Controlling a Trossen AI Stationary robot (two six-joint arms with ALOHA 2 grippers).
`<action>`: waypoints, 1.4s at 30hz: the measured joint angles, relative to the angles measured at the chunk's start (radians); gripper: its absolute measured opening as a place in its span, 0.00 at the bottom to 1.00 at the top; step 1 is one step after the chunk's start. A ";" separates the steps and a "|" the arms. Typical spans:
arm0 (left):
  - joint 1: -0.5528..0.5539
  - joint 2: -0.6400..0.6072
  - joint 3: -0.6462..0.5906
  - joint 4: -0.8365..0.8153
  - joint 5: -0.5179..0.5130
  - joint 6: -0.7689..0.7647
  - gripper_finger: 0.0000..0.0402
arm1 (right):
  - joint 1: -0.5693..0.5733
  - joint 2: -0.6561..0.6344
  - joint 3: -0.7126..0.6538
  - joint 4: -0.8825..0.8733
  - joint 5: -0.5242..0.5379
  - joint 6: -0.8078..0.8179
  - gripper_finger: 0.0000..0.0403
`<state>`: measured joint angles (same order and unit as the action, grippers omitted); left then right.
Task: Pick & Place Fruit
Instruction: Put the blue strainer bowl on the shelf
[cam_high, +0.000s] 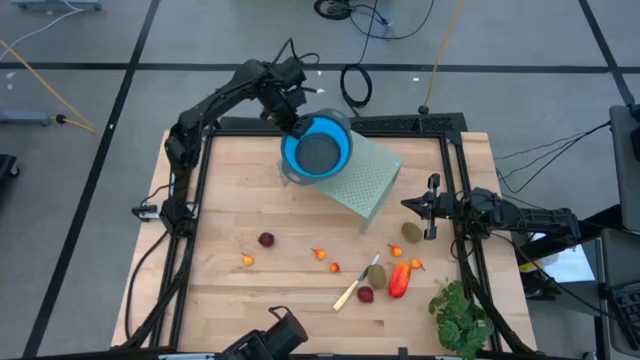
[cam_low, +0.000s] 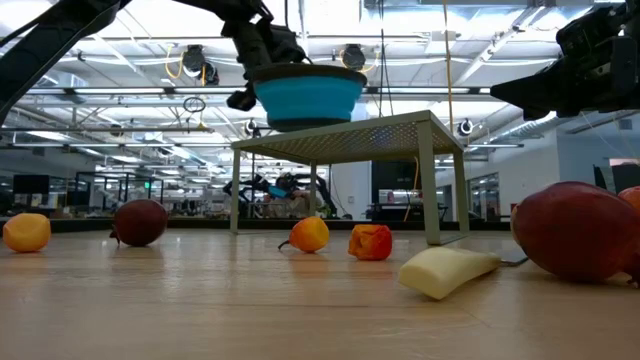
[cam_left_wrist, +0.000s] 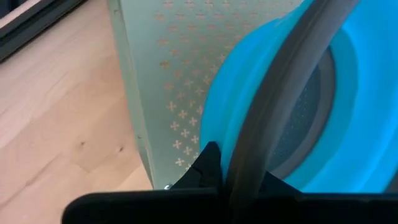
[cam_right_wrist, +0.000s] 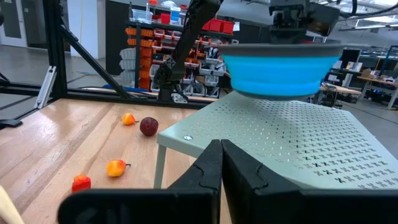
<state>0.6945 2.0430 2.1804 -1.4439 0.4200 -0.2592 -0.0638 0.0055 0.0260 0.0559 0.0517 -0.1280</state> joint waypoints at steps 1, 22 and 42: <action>0.000 0.000 -0.008 0.008 0.002 0.000 0.00 | 0.000 0.000 0.000 0.000 0.000 0.000 0.00; 0.060 0.000 -0.031 0.047 0.051 -0.011 0.00 | 0.000 0.000 0.000 0.000 0.000 0.000 0.00; 0.062 0.000 -0.082 0.071 0.050 -0.058 0.00 | 0.000 0.000 0.000 0.000 0.000 0.000 0.00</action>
<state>0.7563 2.0426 2.0987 -1.3727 0.4702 -0.3172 -0.0637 0.0055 0.0260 0.0557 0.0517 -0.1280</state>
